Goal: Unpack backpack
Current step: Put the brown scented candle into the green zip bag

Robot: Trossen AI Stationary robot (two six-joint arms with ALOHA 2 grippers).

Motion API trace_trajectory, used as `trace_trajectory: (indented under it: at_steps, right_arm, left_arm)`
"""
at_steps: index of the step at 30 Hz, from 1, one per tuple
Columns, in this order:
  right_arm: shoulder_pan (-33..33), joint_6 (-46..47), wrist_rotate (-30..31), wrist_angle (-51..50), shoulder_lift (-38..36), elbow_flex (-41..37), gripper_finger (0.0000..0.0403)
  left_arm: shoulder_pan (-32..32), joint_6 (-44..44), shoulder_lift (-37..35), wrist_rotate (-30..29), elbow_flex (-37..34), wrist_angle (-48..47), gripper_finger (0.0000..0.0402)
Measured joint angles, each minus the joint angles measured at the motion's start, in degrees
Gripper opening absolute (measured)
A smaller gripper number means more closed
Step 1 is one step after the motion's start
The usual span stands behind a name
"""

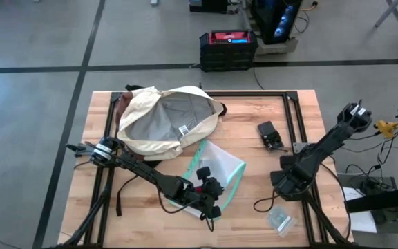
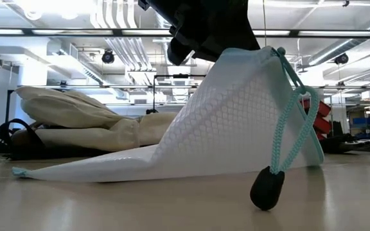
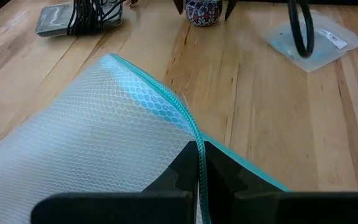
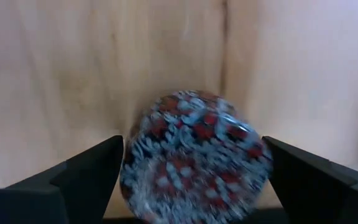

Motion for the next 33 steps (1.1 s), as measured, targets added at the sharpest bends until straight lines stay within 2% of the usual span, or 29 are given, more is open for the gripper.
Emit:
trace_trajectory:
  at_steps: [6, 8, 12, 17, 21, 25, 27, 30, 33]
  right_arm:
    - [-1.87, -1.87, -2.52, 3.51, 1.45, -1.46, 0.0354]
    - [-1.87, -2.76, -2.86, 3.43, 1.29, -1.22, 0.0337]
    - [-1.87, -3.56, -2.93, 3.45, 1.2, -0.54, 0.0274]
    - [-1.9, -4.68, -2.36, 4.86, 1.49, 1.5, 0.0272]
    - [-2.63, -7.64, 3.77, 5.56, 1.51, 5.09, 0.0272]
    - [-4.86, -13.58, 15.39, 14.22, 1.48, 7.58, 0.0272]
    - [-6.48, -16.7, 18.76, 18.72, 2.1, 7.5, 0.0272]
    - [-9.69, -23.26, 20.7, 33.54, 4.72, 6.82, 0.0272]
    - [-12.77, -27.65, 21.23, 41.7, 10.04, 5.97, 0.0272]
  left_arm:
    - [0.04, 0.0, 0.0, -0.02, 0.0, 0.16, 0.0]
    - [0.09, -0.02, 0.0, -0.02, 0.0, 0.2, 0.0]
    - [0.09, 0.0, 0.0, -0.02, 0.0, 0.22, 0.0]
    - [0.07, 0.0, 0.0, -0.02, 0.0, 0.29, 0.0]
    - [0.13, 0.28, 0.0, -0.02, 0.0, 0.78, 0.0]
    - [0.28, 0.8, 0.0, -0.42, 0.0, 2.12, 0.0]
    - [0.35, 1.53, 0.0, -0.57, -0.02, 2.92, 0.0]
    - [0.48, 3.45, 0.0, -0.67, -0.06, 5.19, 0.0]
    - [0.7, 5.08, 0.0, -0.72, -0.11, 7.15, 0.0]
